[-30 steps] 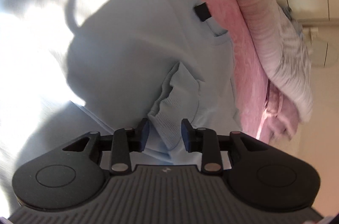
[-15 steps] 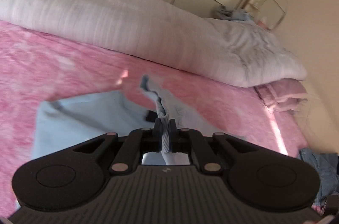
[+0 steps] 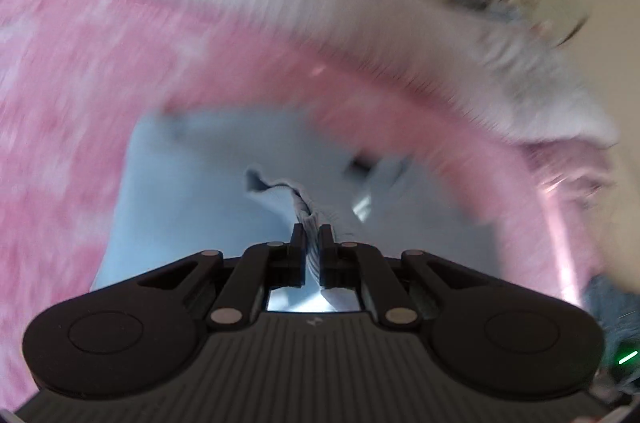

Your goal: Fold clothes

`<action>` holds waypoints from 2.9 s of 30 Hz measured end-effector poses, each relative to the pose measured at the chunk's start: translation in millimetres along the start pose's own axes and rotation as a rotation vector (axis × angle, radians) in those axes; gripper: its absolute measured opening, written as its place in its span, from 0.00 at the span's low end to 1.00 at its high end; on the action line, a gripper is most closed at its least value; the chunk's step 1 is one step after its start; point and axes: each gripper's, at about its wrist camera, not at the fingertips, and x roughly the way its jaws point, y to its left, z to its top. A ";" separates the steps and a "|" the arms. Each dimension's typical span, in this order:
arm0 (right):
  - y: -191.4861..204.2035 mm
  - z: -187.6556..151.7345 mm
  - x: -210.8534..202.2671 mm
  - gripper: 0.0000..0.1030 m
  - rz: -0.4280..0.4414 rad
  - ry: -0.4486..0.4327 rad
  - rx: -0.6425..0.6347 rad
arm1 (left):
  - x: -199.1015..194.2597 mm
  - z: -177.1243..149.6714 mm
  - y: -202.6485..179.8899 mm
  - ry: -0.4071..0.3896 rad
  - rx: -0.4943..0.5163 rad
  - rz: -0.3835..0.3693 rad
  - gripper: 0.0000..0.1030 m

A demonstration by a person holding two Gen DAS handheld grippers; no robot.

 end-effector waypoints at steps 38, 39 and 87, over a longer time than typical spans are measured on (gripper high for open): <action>58.4 94.7 33.9 0.08 0.063 -0.084 -0.436 | 58.6 -2.4 -38.3 0.038 0.445 0.208 0.05; 59.8 102.5 44.7 0.08 0.060 -0.091 -0.431 | 65.8 -3.3 -35.5 0.045 0.449 0.221 0.05; 55.0 -112.9 -48.4 0.08 -0.125 -0.123 -0.439 | -96.8 -176.7 68.0 -0.048 0.482 0.070 0.07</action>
